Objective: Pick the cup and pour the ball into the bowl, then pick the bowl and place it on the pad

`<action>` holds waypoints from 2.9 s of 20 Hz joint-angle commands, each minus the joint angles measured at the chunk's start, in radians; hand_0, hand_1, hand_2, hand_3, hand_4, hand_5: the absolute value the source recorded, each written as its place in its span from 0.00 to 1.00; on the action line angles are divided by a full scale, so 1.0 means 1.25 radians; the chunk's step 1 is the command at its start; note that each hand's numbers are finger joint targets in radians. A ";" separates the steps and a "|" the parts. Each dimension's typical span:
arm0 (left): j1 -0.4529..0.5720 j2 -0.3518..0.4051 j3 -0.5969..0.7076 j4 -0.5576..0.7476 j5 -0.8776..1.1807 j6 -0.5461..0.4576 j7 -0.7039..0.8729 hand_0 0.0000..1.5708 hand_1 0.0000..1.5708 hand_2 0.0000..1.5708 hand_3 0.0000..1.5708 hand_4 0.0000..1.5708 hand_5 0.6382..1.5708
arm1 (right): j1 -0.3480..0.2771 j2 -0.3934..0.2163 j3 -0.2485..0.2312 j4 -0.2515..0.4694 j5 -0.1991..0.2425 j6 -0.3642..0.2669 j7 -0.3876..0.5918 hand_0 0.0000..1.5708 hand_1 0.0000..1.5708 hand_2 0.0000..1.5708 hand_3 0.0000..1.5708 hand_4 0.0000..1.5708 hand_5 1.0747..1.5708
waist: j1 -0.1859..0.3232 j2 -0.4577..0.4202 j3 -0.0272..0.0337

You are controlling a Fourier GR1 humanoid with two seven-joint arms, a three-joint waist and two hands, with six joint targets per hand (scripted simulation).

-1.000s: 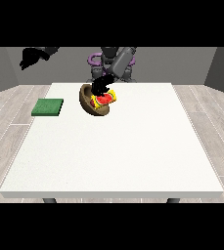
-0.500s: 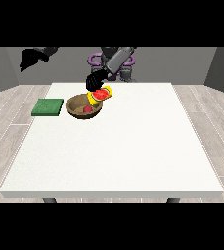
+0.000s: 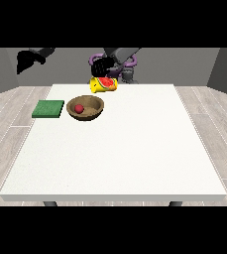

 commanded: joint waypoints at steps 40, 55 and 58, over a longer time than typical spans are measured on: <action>0.091 0.423 0.979 -0.269 1.468 -0.658 -0.177 0.00 0.00 0.00 0.00 0.15 0.99 | 0.109 0.197 0.048 -0.015 -0.013 -0.058 -0.086 0.00 0.00 0.00 0.00 0.00 1.00 | 0.121 0.088 0.0006; 0.089 0.485 0.994 -0.345 1.583 -0.685 -0.120 0.00 0.00 0.00 0.00 0.07 1.00 | 0.023 0.127 -0.026 0.180 -0.057 0.014 -0.185 0.00 0.00 0.00 0.00 0.00 1.00 | 0.154 0.184 0.0008; 0.070 0.448 0.965 -0.379 1.578 -0.620 -0.096 0.00 0.00 0.00 0.00 0.06 1.00 | 0.000 0.179 -0.017 0.224 -0.044 -0.031 -0.211 0.00 0.00 0.00 0.00 0.00 1.00 | 0.164 0.188 0.0012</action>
